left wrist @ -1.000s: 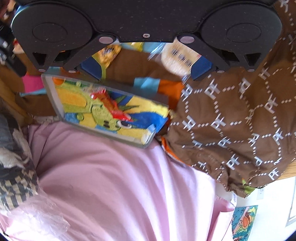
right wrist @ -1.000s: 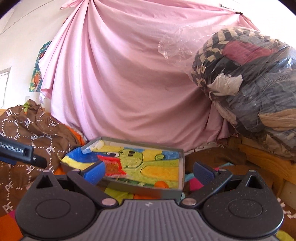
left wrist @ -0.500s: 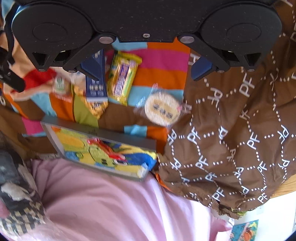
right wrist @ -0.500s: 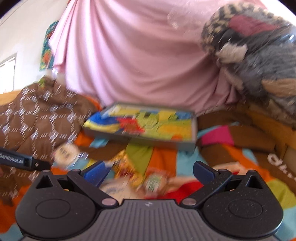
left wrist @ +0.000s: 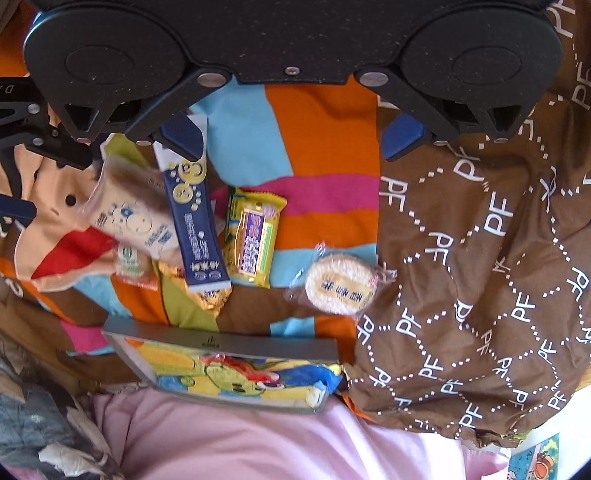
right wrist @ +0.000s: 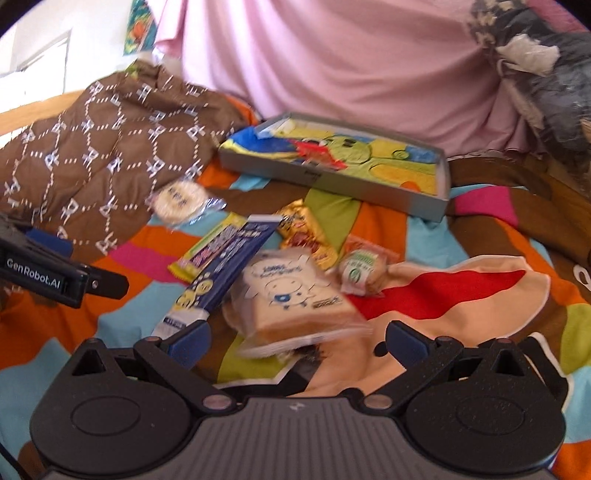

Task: Organize snacks
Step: 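Move the left tool to the blue Ca milk-powder stick while the right tool moves to the TOAST bag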

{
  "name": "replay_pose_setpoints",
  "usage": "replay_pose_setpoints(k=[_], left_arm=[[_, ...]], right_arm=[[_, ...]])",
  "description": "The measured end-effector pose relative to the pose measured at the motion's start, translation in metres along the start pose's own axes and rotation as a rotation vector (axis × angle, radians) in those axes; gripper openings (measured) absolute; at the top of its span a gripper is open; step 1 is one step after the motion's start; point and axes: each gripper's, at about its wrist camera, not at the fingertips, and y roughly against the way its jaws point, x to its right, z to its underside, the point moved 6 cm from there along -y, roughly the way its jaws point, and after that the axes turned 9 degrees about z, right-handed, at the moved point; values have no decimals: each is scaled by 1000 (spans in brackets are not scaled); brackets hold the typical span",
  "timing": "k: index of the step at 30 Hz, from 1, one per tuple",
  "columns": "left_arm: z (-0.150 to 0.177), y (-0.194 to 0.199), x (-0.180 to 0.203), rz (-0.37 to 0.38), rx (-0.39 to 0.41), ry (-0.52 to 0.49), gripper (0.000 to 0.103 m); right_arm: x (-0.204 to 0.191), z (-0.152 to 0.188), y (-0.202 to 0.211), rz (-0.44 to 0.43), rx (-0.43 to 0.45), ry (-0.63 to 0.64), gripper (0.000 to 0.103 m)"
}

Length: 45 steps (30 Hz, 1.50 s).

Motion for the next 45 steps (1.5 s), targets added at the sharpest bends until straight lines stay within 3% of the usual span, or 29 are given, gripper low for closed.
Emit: replay_pose_setpoints(k=[10, 27, 33, 40, 45], left_arm=[[2, -8, 4, 2, -41, -37, 102], [-10, -20, 13, -7, -72, -108, 102], [-24, -26, 14, -8, -68, -123, 102], [-38, -34, 21, 14, -49, -110, 102], [-47, -40, 26, 31, -31, -124, 102]], right_arm=[[-7, 3, -8, -9, -32, 27, 103], [3, 2, -22, -55, -111, -81, 103], [9, -4, -27, -51, -101, -96, 103], [6, -10, -32, -49, -80, -19, 103], [2, -15, -37, -40, -19, 117, 103]])
